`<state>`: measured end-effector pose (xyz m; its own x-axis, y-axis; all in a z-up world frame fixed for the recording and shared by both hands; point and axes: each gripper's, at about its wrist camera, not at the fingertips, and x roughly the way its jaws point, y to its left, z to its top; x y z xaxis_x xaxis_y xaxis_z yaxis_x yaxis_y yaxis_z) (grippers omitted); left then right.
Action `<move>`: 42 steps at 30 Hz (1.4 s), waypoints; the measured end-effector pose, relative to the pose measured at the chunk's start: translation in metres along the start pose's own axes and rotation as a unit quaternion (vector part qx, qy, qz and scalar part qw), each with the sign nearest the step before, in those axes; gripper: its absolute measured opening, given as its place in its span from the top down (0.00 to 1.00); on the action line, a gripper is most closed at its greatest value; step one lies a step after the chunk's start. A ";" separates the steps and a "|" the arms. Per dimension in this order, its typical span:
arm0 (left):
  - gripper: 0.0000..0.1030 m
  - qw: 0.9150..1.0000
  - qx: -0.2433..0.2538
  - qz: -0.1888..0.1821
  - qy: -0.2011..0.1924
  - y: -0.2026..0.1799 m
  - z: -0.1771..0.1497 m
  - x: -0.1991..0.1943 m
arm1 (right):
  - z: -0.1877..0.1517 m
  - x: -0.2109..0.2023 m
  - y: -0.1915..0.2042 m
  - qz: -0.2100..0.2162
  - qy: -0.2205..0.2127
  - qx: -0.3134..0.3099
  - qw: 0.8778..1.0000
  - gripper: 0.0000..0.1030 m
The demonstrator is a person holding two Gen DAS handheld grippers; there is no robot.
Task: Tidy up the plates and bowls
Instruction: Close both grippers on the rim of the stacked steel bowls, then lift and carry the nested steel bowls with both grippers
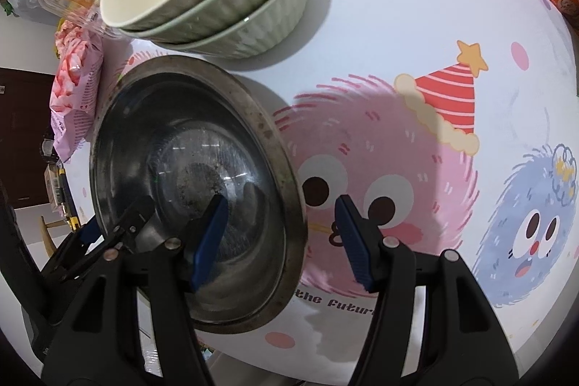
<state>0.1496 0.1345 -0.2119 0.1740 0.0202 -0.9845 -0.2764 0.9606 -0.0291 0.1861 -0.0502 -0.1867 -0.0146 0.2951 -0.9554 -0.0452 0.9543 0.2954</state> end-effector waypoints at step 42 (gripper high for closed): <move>0.77 0.994 0.089 -0.036 -0.060 -0.078 -0.017 -0.045 | -0.030 -0.063 -0.071 0.031 -0.073 0.035 0.996 0.88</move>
<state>0.1474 0.0541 -0.1682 0.3020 -0.0271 -0.9529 -0.0902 0.9943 -0.0568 0.1605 -0.1382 -0.1472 0.1312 0.3518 -0.9268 0.0211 0.9337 0.3574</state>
